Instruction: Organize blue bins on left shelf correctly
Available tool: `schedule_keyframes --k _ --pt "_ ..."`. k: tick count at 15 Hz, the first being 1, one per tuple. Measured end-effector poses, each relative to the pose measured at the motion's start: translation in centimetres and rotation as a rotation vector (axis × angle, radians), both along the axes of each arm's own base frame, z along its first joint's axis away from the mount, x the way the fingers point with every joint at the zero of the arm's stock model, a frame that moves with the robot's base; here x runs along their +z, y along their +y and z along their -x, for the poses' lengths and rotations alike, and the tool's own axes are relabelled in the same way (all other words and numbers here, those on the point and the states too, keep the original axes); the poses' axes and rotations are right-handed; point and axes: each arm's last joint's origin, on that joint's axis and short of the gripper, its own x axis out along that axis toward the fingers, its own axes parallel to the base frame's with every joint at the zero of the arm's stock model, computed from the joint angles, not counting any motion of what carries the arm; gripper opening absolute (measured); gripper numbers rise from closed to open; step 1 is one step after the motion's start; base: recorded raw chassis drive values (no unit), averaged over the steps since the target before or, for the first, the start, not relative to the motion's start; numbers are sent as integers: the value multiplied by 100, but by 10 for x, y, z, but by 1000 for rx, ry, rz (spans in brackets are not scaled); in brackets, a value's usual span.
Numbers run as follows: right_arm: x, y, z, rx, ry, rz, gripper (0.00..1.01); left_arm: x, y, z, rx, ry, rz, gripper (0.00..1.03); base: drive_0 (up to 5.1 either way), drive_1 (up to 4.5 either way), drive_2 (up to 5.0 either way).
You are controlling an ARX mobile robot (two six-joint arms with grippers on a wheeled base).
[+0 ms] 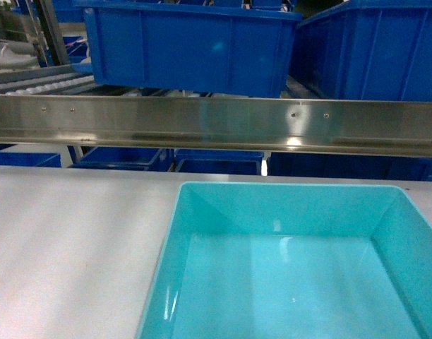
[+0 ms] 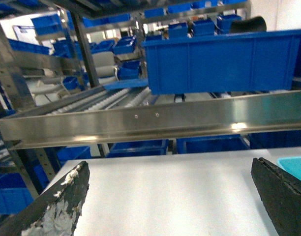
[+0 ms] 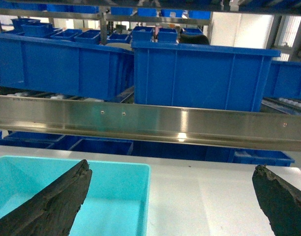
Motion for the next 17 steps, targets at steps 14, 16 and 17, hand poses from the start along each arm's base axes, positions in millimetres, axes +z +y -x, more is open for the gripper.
schedule_keyframes --k 14,16,17 --pt "6 23 -90 127 541 -75 98 -14 -88 -109 -256 683 -52 98 0 0 0" --pt "-20 47 -105 120 624 129 98 -40 -94 -127 -241 837 -11 98 0 0 0" --pt "-25 53 -110 136 649 181 98 -45 -95 -132 -241 866 11 98 0 0 0"
